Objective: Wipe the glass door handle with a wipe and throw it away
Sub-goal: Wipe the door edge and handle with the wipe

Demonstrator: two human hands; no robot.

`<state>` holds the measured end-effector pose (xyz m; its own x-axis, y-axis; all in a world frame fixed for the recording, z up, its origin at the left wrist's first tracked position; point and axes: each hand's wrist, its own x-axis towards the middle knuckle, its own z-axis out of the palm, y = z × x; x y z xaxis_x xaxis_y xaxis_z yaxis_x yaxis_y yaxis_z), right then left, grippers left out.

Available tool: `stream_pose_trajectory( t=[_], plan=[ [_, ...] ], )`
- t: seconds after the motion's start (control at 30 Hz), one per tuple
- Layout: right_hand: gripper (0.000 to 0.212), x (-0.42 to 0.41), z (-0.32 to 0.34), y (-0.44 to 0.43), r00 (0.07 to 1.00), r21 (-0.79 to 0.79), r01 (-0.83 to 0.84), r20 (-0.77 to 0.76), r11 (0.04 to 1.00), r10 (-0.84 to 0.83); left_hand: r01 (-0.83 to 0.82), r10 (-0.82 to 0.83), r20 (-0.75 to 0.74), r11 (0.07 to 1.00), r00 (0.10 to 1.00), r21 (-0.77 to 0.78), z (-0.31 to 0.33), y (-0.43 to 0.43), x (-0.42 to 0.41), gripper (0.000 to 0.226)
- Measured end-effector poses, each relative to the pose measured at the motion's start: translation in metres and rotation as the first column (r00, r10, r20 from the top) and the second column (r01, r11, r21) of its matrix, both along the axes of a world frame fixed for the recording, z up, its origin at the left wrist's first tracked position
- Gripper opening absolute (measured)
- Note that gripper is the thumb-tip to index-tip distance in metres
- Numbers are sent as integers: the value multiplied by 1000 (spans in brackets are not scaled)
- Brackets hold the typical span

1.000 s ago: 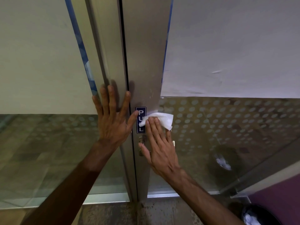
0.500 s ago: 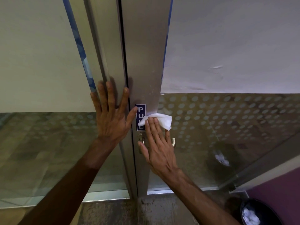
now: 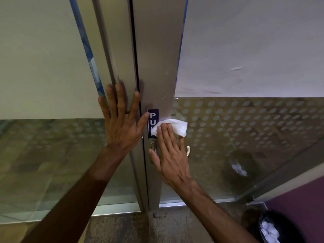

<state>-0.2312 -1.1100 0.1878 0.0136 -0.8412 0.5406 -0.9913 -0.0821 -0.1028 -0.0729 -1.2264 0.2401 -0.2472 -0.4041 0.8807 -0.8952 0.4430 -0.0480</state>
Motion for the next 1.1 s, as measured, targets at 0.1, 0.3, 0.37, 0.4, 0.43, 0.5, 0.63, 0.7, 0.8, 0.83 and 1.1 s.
stream_pose_trajectory(
  t=[0.1, 0.3, 0.37, 0.4, 0.43, 0.5, 0.63, 0.7, 0.8, 0.83, 1.1],
  plan=[
    [70, 1, 24, -15, 1000, -63, 4, 19, 998, -3, 11, -11, -2, 1000, 1000, -8, 0, -1, 0, 88],
    [70, 5, 16, -9, 1000, -35, -2, 19, 999, 3, 6, -6, -2, 1000, 1000, -4, 0, 0, -1, 88],
    [71, 5, 7, -1, 1000, -7, 2, -1, 1000, -2, 11, -11, -4, 1000, 1000, -5, 0, 0, 0, 89],
    [71, 4, 7, 0, 1000, -13, 8, -8, 1000, -8, 8, -8, -5, 1000, 1000, -6, 0, -1, 0, 89],
    [70, 4, 10, -2, 1000, -32, 14, -7, 999, -14, 7, -7, -4, 1000, 1000, -3, 0, 0, 0, 88],
    [70, 5, 23, -8, 1000, -80, 28, 5, 996, -28, 22, -22, -5, 1000, 1000, 2, 1, 1, 1, 87],
    [72, 10, 32, -14, 998, -107, 35, 61, 994, -29, 28, -28, -2, 1000, 1000, -2, 1, 1, 1, 86],
    [72, 12, 22, -8, 996, -78, 12, 88, 997, -5, 30, -30, -4, 1000, 1000, -5, 0, 1, 1, 86],
    [73, 10, 10, -1, 997, -28, 0, 76, 1000, 2, 39, -39, 6, 999, 999, 3, 0, 1, 2, 88],
    [73, 10, 11, -2, 998, -32, 3, 70, 999, -1, 36, -36, 4, 999, 999, 1, 0, 1, 2, 88],
    [72, 9, 26, -13, 997, -68, 31, 79, 997, -25, 49, -50, -7, 999, 999, -20, -4, -4, 2, 83]
  ],
)
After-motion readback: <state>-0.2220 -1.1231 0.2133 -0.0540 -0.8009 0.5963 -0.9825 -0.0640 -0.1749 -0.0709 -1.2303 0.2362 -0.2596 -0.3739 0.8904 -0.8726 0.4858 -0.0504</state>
